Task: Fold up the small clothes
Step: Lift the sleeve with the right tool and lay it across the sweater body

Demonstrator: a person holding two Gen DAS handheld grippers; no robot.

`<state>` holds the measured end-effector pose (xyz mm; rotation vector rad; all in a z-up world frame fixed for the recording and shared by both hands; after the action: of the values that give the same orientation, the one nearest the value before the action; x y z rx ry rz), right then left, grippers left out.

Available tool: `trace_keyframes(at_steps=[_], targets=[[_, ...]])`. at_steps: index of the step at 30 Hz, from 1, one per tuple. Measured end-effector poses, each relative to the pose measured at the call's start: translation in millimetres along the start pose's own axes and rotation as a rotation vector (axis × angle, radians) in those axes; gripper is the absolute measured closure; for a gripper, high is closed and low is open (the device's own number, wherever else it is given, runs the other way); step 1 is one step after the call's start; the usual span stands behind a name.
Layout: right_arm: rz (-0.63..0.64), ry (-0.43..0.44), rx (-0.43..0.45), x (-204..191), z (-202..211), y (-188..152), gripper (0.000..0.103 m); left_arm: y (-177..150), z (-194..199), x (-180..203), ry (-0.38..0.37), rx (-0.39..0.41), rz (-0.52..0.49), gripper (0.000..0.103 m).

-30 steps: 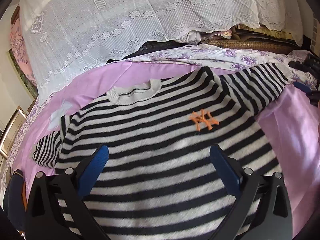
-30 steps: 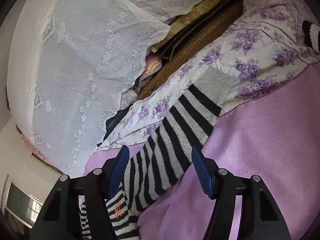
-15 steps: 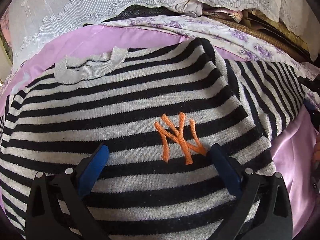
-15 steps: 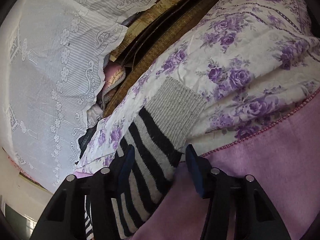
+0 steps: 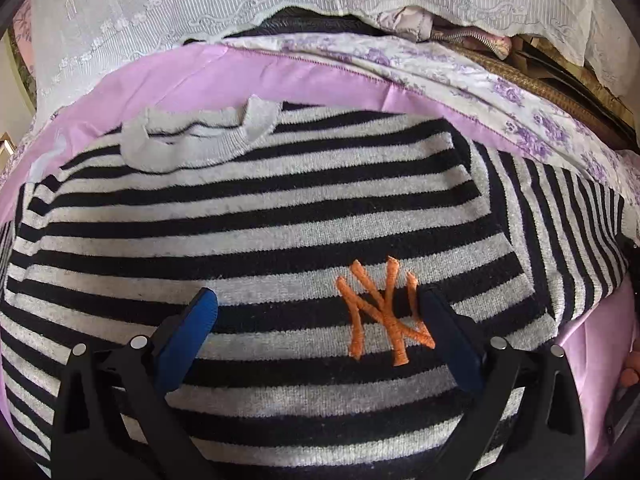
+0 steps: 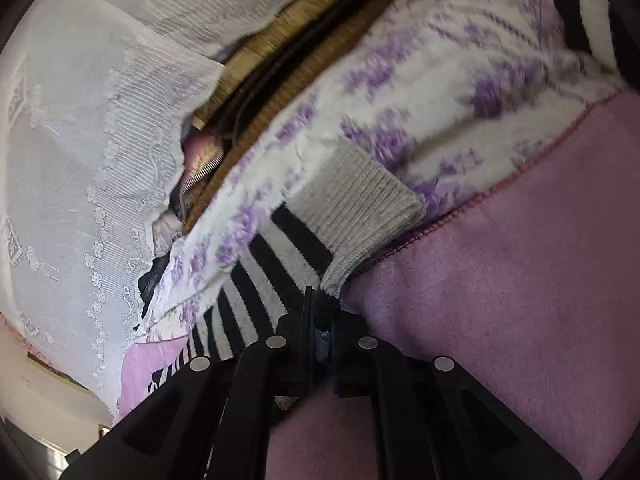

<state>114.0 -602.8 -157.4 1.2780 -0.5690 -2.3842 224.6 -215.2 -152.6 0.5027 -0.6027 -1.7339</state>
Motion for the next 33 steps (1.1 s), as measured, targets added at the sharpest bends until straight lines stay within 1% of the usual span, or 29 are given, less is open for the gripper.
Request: trace_keyframes(at_steps=[1, 2, 4, 5, 7, 9, 12, 16, 19, 22, 25, 28, 31, 33], targets=[[-0.026, 0.019, 0.002, 2, 1, 2, 0.095, -2, -5, 2, 0.016, 0.001, -0.022, 0.004], [-0.03, 0.025, 0.002, 2, 1, 3, 0.095, -2, -3, 5, 0.03, 0.022, -0.043, 0.004], [-0.01, 0.012, 0.006, 1, 1, 2, 0.095, -2, 1, 6, 0.043, 0.038, -0.066, 0.004], [-0.002, 0.009, 0.01, -1, 2, 1, 0.095, -3, 3, 6, 0.034, 0.041, -0.072, 0.004], [0.012, 0.035, 0.045, -8, 10, 2, 0.096, -3, 11, 1, -0.005, 0.053, -0.053, 0.004], [0.064, 0.089, 0.092, -30, 25, 5, 0.096, -1, 21, -5, -0.016, 0.082, -0.03, 0.004], [0.212, 0.16, 0.14, -78, 50, -4, 0.096, 10, 34, -11, -0.025, 0.127, -0.019, 0.004], [0.383, 0.245, 0.151, -145, 78, -38, 0.096, 25, 51, -14, -0.117, 0.141, 0.02, 0.004], [0.487, 0.297, 0.126, -186, 93, -72, 0.096, 33, 59, -15, -0.184, 0.136, 0.04, 0.004], [0.563, 0.351, 0.091, -218, 104, -107, 0.096, 36, 56, -19, -0.22, 0.119, 0.05, 0.004], [0.627, 0.394, 0.045, -243, 113, -144, 0.096, 36, 44, -25, -0.256, 0.073, 0.081, 0.004], [0.668, 0.415, 0.002, -262, 118, -178, 0.096, 33, 35, -33, -0.293, 0.028, 0.127, 0.004], [0.691, 0.41, -0.011, -272, 119, -201, 0.096, 34, 39, -44, -0.317, 0.034, 0.167, 0.005], [0.713, 0.397, 0.008, -280, 122, -209, 0.096, 37, 44, -53, -0.286, 0.056, 0.162, 0.004]])
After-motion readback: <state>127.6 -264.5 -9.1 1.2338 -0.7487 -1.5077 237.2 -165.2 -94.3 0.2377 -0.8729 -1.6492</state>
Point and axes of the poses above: each gripper's, at about its wrist camera, not at the fingertips, and z roughly against the way its jaws point, x to its right, y to its top, the point moved 7 cm from there along -z, roughly the way its jaws point, and after that the axes turned 7 degrees about x, right-handed, at the moved point
